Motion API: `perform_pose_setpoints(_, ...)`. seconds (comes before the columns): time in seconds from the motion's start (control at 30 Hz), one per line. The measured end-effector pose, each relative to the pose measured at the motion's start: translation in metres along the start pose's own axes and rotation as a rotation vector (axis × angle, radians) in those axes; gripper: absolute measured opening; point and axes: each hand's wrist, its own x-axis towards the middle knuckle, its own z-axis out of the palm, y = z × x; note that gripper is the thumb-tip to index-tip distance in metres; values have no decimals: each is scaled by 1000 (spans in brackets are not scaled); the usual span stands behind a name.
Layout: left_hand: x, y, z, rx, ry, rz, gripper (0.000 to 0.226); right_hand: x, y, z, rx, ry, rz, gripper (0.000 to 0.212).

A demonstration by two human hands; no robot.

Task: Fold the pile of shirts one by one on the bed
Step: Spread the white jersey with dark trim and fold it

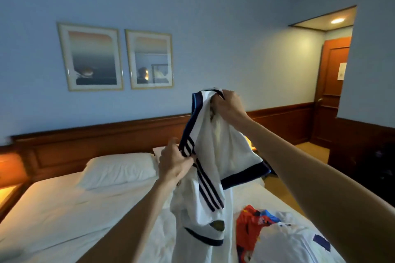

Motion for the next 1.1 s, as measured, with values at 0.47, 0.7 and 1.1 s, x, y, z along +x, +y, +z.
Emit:
perform_pose_setpoints(0.47, 56, -14, -182, 53, 301, -329, 26, -6, -48, 37, 171, -32, 34, 23)
perform_pose_setpoints(0.7, 74, -8, -200, -550, 373, -403, 14, 5, -48, 18, 158, -127, 91, 35)
perform_pose_setpoints(1.1, 46, -11, -228, 140, 384, 5, 20, 25, -17, 46, -113, -119, 123, 30)
